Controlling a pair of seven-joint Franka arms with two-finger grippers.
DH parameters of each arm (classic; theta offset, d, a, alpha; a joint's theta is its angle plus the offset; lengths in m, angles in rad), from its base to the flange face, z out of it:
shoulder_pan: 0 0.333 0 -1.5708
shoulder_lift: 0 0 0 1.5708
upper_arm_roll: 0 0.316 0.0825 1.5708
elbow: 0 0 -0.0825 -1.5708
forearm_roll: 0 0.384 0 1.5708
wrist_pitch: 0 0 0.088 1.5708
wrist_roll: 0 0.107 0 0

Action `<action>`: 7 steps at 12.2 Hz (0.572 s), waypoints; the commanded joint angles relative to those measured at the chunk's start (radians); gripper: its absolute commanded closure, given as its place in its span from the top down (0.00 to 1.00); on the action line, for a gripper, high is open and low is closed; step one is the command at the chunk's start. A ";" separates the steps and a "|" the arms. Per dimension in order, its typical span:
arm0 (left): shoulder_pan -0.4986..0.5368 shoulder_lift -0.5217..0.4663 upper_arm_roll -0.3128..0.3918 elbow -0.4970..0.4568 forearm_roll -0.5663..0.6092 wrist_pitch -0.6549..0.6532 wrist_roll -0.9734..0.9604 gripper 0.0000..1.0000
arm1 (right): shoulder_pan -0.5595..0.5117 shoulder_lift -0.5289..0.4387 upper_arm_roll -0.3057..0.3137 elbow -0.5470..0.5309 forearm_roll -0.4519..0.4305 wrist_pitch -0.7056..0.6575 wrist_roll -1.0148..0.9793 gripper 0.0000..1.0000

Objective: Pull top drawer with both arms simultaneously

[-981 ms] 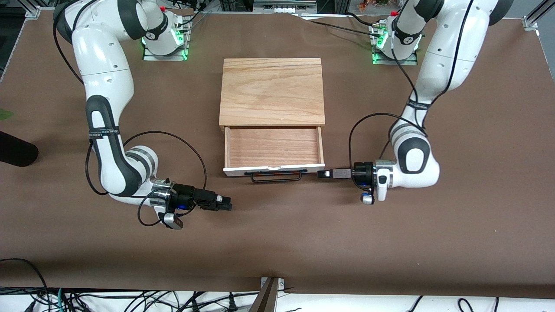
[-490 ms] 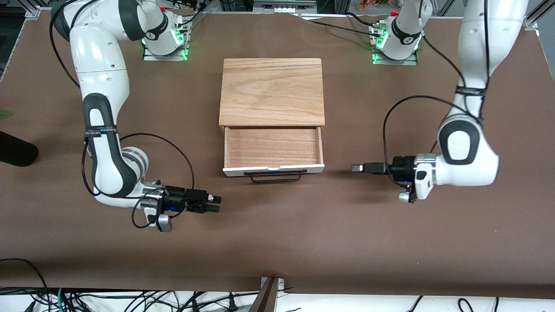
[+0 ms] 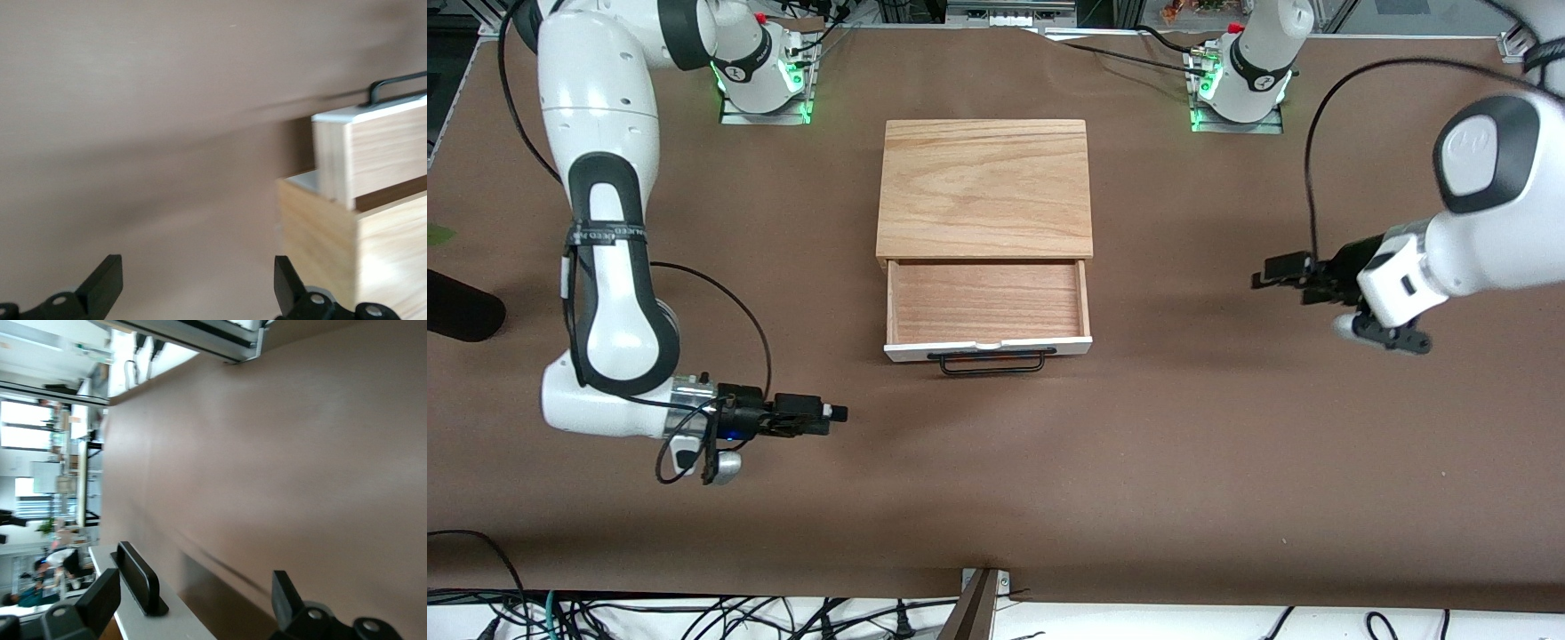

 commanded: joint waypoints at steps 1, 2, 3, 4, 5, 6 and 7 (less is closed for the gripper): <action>-0.001 -0.100 -0.004 -0.048 0.203 -0.011 0.004 1.00 | 0.007 -0.049 -0.014 -0.005 -0.142 -0.010 0.120 1.00; -0.001 -0.123 -0.004 -0.047 0.273 -0.011 0.009 1.00 | 0.008 -0.063 -0.015 -0.005 -0.202 -0.010 0.192 1.00; 0.002 -0.139 -0.004 -0.045 0.291 -0.011 0.007 1.00 | 0.013 -0.068 -0.017 -0.002 -0.249 -0.008 0.253 1.00; 0.021 -0.149 -0.003 -0.042 0.293 -0.011 0.010 1.00 | 0.018 -0.088 -0.014 0.002 -0.321 -0.007 0.319 1.00; 0.031 -0.152 0.000 -0.042 0.293 -0.013 0.012 1.00 | 0.018 -0.108 -0.014 0.002 -0.396 -0.010 0.344 1.00; 0.032 -0.155 0.000 -0.039 0.293 -0.040 0.000 1.00 | 0.018 -0.144 -0.012 0.002 -0.478 -0.013 0.360 1.00; 0.032 -0.169 0.000 -0.036 0.293 -0.057 -0.008 1.00 | 0.016 -0.163 -0.014 0.002 -0.554 -0.039 0.381 1.00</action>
